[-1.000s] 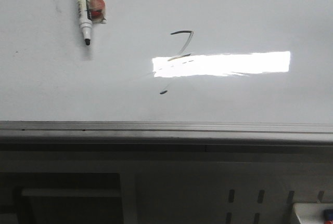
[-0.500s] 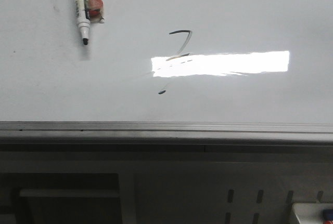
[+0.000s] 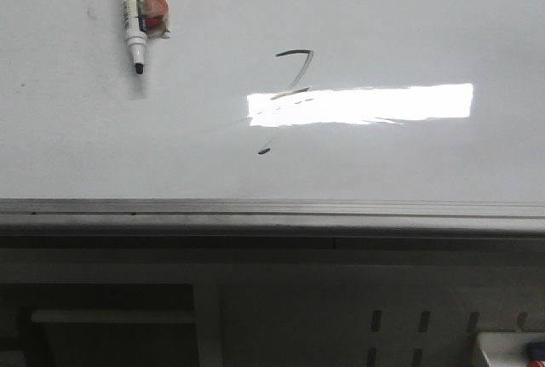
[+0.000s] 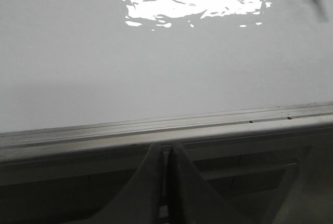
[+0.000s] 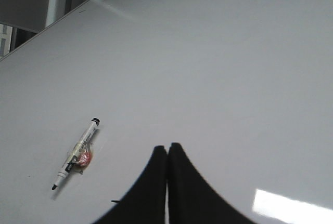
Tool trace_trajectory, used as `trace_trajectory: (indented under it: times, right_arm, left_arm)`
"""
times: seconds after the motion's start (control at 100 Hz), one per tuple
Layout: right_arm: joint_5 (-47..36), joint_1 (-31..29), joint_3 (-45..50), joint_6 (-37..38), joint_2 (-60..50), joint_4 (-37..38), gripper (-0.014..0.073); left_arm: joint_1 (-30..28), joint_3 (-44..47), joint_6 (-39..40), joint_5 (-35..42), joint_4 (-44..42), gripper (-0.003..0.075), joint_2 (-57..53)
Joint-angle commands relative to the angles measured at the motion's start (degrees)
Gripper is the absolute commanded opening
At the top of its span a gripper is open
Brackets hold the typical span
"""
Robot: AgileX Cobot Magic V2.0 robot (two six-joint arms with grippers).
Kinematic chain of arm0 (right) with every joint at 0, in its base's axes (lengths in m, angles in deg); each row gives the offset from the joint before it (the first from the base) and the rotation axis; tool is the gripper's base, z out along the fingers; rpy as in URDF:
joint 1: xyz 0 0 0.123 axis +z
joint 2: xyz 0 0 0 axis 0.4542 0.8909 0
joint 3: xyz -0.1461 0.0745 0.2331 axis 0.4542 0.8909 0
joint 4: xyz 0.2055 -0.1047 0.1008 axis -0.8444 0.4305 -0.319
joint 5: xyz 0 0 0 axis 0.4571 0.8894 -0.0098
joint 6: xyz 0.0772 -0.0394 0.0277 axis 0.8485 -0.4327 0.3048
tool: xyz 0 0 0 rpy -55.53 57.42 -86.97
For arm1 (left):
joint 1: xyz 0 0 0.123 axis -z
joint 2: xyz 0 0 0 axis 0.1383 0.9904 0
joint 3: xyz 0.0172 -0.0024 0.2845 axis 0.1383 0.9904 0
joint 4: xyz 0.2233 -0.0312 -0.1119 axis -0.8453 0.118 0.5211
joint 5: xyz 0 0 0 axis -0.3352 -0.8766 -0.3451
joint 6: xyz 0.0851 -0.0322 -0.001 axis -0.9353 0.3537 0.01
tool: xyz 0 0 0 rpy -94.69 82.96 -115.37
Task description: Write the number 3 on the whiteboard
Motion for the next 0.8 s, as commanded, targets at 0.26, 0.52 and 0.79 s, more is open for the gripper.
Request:
trace_trajectory:
  times: [0.26,0.52,0.79]
  right_arm:
    - [-3.72,-20.39,7.37,38.17,0.42,34.14,-0.0064]
    - [4.73,-42.45,12.42,58.62,-1.07,53.52,-0.0064]
    - [21.12,-44.88,12.42,58.62,-5.57,52.30,-0.0064]
  left_arm:
    - [-0.10,1.92,0.53,2.25,0.75,-0.0020,-1.32]
    - [-0.10,1.92,0.53,2.25,0.75,-0.0020,-1.32]
    - [-0.10,1.92,0.53,2.25,0.75,-0.0020,-1.32]
